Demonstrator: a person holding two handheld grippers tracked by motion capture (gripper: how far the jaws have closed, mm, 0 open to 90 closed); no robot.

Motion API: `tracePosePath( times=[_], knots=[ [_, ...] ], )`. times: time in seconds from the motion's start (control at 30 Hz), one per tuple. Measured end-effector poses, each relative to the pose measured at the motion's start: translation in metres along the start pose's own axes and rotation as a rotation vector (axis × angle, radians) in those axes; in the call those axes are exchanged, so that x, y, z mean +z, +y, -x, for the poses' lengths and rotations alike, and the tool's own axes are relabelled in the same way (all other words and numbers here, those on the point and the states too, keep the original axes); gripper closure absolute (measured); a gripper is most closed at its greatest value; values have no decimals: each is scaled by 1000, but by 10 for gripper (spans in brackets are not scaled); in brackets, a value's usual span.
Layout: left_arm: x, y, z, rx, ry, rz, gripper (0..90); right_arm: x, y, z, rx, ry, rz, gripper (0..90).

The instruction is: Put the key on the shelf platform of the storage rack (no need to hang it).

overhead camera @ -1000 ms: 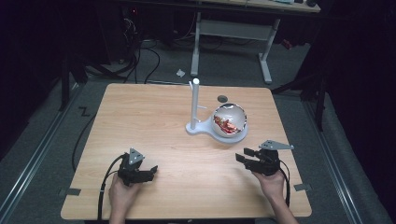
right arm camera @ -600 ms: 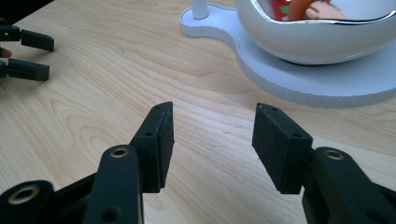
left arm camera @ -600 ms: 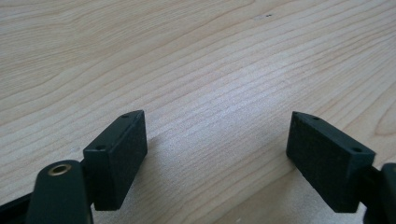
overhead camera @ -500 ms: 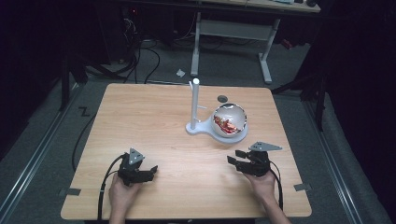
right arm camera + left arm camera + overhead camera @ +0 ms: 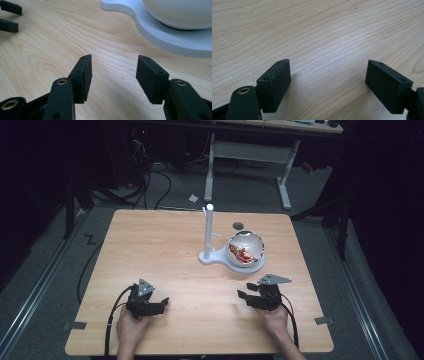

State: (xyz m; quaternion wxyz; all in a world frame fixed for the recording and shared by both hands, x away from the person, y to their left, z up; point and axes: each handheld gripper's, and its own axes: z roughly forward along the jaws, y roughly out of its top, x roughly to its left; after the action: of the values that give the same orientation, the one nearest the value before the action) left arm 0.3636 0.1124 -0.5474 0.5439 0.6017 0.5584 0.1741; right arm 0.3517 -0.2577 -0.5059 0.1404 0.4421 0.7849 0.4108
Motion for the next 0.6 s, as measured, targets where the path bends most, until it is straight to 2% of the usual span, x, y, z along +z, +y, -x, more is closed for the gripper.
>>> tracePosePath(
  times=[0.6],
  knots=[
    [0,0,0,-1,0,5,206,19,-7,-10,-72,-54,-46,443]
  ],
)
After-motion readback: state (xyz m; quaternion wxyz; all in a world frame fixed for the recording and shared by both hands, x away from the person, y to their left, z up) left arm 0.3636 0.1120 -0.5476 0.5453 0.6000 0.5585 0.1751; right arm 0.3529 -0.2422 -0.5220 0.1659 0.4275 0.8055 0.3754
